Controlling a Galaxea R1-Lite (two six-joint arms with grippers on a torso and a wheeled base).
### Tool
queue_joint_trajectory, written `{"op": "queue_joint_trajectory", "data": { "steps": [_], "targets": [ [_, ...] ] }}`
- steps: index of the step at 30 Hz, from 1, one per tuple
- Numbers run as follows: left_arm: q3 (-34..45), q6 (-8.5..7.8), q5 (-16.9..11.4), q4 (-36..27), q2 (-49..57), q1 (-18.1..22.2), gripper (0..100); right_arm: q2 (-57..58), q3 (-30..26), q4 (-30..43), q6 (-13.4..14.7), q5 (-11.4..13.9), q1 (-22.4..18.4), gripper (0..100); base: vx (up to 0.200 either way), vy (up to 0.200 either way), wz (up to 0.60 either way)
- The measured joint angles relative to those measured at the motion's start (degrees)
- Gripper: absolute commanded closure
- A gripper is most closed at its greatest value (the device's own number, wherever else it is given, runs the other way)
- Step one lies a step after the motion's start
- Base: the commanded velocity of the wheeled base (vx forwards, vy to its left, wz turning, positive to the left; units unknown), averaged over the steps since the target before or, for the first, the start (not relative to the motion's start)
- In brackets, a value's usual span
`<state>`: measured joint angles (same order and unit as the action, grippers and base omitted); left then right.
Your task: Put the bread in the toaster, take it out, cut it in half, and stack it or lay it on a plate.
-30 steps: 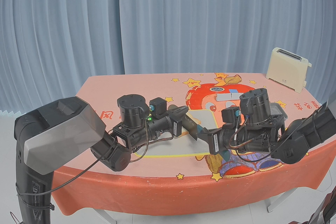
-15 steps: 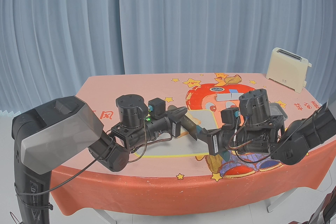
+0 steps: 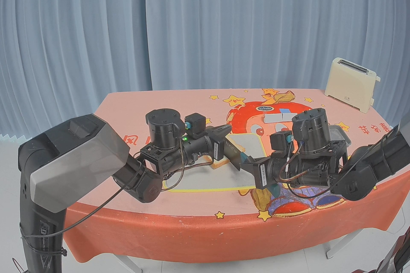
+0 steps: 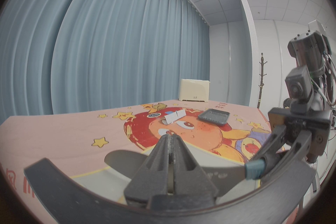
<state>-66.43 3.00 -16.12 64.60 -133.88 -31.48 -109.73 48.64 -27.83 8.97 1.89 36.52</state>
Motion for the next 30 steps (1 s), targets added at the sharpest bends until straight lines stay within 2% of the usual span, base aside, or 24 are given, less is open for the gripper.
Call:
{"op": "queue_joint_trajectory", "data": {
  "steps": [7, 20, 30],
  "targets": [
    [-3.77, 0.63, 0.09, -4.52, 0.04, 0.52, 100, 0.00, 0.12, -0.11, 0.00, -0.01, 0.05, 100, 0.000, 0.000, 0.00],
    [-3.23, 0.69, 0.17, -4.41, -0.11, 2.99, 100, 0.39, 0.41, -0.38, 0.13, 0.00, -0.06, 100, 0.000, 0.000, 0.00],
    [-2.51, 0.63, 0.13, -3.97, -0.27, 2.97, 100, 0.63, 0.85, -0.39, 0.16, 0.00, -0.06, 100, 0.000, 0.000, 0.00]
  ]
}}
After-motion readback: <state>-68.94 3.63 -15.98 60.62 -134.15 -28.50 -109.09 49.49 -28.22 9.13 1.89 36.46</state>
